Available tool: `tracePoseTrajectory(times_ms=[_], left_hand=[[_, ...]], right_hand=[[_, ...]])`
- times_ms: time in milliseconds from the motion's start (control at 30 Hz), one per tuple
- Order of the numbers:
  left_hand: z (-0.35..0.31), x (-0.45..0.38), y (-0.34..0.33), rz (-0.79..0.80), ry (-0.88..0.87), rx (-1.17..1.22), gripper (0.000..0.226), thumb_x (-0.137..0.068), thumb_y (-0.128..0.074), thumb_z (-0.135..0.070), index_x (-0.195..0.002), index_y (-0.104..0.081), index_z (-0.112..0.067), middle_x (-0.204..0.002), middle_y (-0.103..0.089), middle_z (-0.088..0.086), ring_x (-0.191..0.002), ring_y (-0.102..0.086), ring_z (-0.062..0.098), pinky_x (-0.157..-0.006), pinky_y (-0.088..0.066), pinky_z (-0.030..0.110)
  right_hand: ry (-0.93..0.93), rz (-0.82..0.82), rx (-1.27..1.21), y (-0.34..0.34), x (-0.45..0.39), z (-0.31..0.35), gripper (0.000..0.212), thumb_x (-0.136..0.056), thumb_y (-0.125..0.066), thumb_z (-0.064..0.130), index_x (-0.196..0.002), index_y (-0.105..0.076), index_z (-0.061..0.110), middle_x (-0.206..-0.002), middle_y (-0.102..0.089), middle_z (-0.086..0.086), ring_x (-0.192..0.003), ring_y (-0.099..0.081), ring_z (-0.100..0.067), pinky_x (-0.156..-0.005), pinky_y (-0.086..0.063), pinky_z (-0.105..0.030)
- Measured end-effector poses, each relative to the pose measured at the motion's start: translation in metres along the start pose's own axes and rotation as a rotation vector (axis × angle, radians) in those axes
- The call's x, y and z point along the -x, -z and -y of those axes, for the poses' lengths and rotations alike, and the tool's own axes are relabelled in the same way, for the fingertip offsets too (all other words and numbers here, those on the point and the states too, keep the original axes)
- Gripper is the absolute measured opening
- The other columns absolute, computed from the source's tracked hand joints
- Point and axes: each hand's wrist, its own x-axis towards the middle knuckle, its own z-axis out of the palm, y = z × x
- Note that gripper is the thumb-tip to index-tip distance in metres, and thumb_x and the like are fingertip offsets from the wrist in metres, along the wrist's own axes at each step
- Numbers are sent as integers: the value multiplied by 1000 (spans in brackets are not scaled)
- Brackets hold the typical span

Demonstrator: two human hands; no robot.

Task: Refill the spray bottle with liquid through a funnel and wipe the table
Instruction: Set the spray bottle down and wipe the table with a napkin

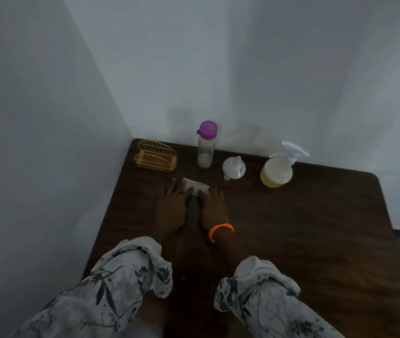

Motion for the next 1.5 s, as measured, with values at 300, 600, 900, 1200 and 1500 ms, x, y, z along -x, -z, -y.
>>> tracePoseTrajectory(times_ms=[300,600,900,1200,1500], left_hand=[[15,90,-36,49,-4,83,68,-85,-40,-49,-150,-48,-30,-164,-36,7,-153,-25,32,-110,-30,49],[-14,215,-78,57,-189,96,74,-76,-43,-24,-150,-51,-25,-160,-40,12,-151,-31,33,-110,-27,46],[-88,255,-103,151,-356,4,69,-78,-51,-23,-147,-54,-25,-158,-43,12,-150,-34,31,-114,-25,46],[-163,155,-85,155,-375,-87,57,-78,-69,-36,-134,-66,-28,-150,-55,10,-143,-46,34,-113,-26,48],[-193,25,-45,54,-234,-5,58,-100,-41,-45,-157,-36,-33,-168,-24,7,-156,-17,32,-119,-23,52]], right_hand=[[63,34,40,-54,89,5,50,-92,-52,19,-141,-55,17,-150,-43,-19,-136,-40,-39,-111,-41,-50],[66,3,-15,-77,225,-20,54,-84,-63,8,-136,-60,22,-146,-49,-14,-137,-43,-32,-105,-48,-39],[-125,-89,-54,-70,319,-71,58,-75,-57,5,-129,-66,26,-143,-51,-13,-133,-42,-26,-103,-49,-38],[-257,-204,-82,-12,267,-129,57,-75,-53,9,-129,-67,22,-143,-49,-18,-132,-39,-29,-106,-46,-40],[-244,-210,-56,55,120,-171,41,-86,-49,16,-119,-71,12,-130,-58,-23,-122,-49,-42,-109,-42,-49]])
